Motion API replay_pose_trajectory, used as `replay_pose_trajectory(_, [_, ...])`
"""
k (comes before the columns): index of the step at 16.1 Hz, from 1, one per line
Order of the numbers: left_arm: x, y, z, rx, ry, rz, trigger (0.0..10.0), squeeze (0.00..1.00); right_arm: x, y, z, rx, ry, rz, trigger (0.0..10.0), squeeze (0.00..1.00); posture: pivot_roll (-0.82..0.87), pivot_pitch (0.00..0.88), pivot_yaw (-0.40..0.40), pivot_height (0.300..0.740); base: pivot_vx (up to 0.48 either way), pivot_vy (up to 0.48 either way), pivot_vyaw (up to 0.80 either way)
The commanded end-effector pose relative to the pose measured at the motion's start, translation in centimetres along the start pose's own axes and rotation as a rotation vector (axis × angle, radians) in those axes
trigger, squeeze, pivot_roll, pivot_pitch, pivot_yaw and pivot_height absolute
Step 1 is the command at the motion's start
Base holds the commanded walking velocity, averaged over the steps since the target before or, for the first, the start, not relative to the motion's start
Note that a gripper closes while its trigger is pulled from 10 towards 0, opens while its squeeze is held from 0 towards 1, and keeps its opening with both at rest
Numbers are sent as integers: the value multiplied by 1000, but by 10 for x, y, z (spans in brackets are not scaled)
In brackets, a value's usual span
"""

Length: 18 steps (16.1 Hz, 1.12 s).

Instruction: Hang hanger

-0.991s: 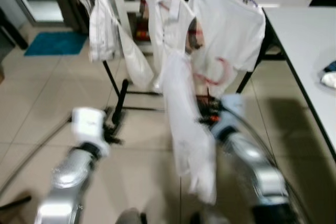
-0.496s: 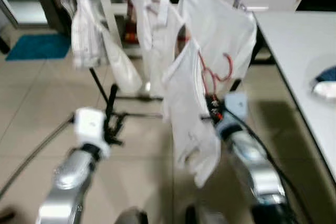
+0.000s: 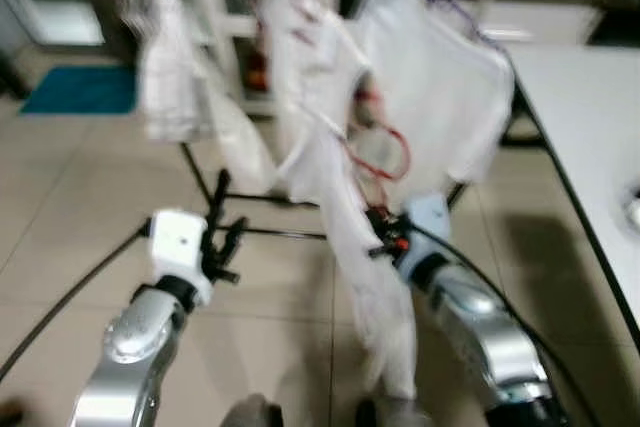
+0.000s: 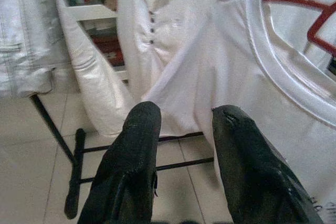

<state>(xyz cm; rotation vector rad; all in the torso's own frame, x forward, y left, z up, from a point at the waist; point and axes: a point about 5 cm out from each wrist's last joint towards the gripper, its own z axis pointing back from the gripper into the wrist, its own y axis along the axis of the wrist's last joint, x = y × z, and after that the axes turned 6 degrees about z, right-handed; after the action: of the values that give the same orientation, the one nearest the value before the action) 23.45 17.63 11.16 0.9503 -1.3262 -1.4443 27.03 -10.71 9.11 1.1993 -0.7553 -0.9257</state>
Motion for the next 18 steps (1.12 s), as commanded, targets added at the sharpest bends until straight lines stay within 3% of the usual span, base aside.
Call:
replay_pose_trajectory(1, [-8, -1, 5, -13, 25, -26, 10000, 0, -10, 9, -5, 20, 27, 2, 10000, 0, -6, 145, 5, 740, 315, 0, 800])
replay_pose_trajectory(4, [-10, -2, 7, -25, 21, -50, 10000, 0, -9, 13, -8, -14, 12, 36, 10000, 0, -4, 143, 2, 740, 314, 0, 0])
replay_pose_trajectory(11, [-12, 0, 7, -31, 9, -80, 10000, 0, -2, 27, -12, 22, -54, 45, 10000, 0, -3, 141, 2, 740, 311, 0, 0])
replay_pose_trajectory(15, [-10, 0, 6, -36, -3, -83, 10000, 0, 2, 33, -12, 36, -78, 114, 10000, 0, -7, 142, 4, 740, 311, 0, 0])
replay_pose_trajectory(18, [-9, 0, 5, -40, -7, -91, 10000, 0, 0, 34, -13, 37, -69, 116, 10000, 0, -7, 144, 4, 740, 311, 0, 0])
